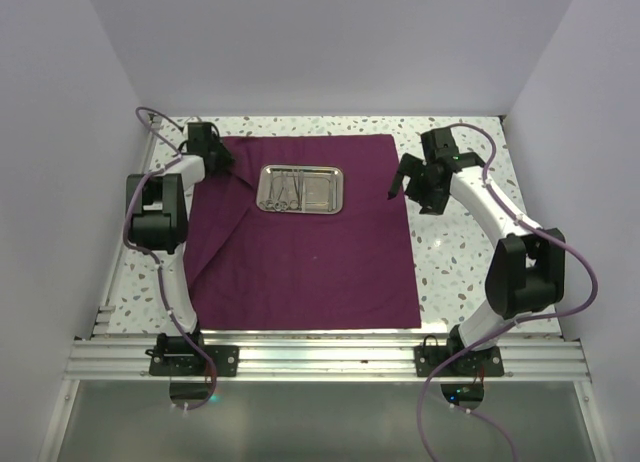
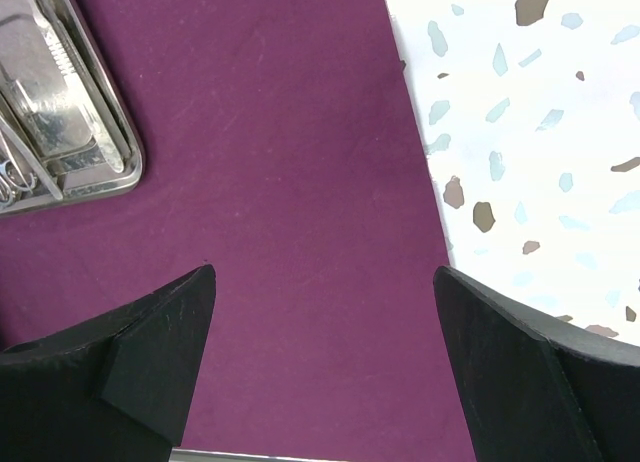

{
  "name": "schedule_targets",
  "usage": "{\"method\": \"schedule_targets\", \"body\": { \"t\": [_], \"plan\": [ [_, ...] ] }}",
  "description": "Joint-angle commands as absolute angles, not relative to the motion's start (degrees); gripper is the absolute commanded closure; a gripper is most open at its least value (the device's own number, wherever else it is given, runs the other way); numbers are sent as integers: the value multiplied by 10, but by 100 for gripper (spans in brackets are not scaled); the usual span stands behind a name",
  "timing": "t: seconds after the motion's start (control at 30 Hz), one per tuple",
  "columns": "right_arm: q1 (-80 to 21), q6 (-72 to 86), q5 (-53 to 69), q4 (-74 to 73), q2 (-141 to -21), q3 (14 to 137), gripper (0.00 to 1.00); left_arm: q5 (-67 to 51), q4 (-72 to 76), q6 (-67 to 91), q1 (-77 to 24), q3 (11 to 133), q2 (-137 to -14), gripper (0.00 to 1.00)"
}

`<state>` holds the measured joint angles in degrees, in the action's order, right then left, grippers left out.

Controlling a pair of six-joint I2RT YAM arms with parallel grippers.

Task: Open and lay out the surgical kit
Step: Open the surgical kit at the center of the board.

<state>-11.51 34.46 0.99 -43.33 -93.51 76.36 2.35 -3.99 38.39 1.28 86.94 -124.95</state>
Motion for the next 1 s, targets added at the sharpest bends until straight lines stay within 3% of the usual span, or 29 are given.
{"method": "schedule_targets", "body": {
  "t": [0.0,0.33,0.43,0.57,0.87,0.97],
  "plan": [
    [-113,338,7,-436,-944,772,6,16,-27,377,17,896,-1259,54],
    [-114,337,8,-431,-959,769,7,3,-41,345,31,941,-1268,64],
    [-114,336,8,-428,-961,768,7,3,-43,333,39,952,-1268,74],
    [-113,337,8,-425,-967,768,7,-18,-54,319,49,972,-1277,100],
    [-114,338,9,-421,-976,773,7,-48,-12,299,54,967,-1279,100],
    [-114,338,10,-422,-980,776,7,-11,-36,275,56,996,-1287,100]
  ]
}}
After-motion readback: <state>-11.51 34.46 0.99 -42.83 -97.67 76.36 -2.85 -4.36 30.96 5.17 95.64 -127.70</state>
